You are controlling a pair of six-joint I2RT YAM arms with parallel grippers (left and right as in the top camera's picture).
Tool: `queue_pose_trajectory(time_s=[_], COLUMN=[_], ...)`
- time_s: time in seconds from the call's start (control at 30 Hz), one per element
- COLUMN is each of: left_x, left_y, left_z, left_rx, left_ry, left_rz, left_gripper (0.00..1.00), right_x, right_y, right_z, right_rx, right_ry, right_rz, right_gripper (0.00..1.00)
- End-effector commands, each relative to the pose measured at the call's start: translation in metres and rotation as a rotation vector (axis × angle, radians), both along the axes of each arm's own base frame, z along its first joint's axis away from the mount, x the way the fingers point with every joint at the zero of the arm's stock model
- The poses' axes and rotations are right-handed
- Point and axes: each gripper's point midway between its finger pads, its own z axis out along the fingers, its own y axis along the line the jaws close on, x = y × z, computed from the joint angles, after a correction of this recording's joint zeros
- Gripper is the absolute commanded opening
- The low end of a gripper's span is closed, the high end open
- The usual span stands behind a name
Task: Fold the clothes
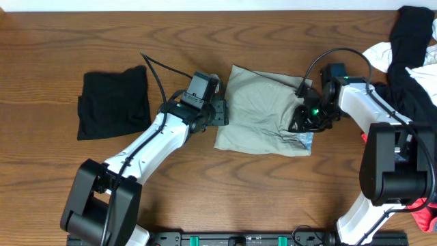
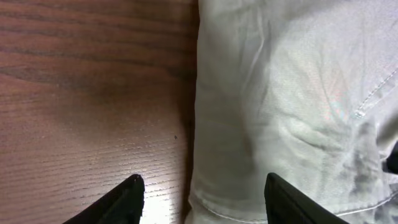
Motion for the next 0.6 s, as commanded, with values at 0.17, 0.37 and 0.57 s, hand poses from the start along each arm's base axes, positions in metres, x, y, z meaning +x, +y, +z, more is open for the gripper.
queue_pose_trajectory(time_s=[0.17,0.37,0.57], left_x=[0.0,0.0,0.0], left_y=[0.005,0.005,0.005], left_z=[-0.004,-0.004,-0.004], left_rx=[0.025,0.025,0.025], left_ry=[0.0,0.0,-0.001], left_rz=[-0.002,-0.002,-0.002], left_gripper=[0.63,0.63,0.63], right_x=[0.003,0.013,0.021], right_y=[-0.002,-0.015,-0.039], right_z=[0.014,0.048,0.089], right_rx=[0.013,-0.017,-0.097], right_ry=[0.011,0.021,0.014], right_rz=[-0.046,-0.069,-0.1], right_gripper=[0.01,0.01,0.06])
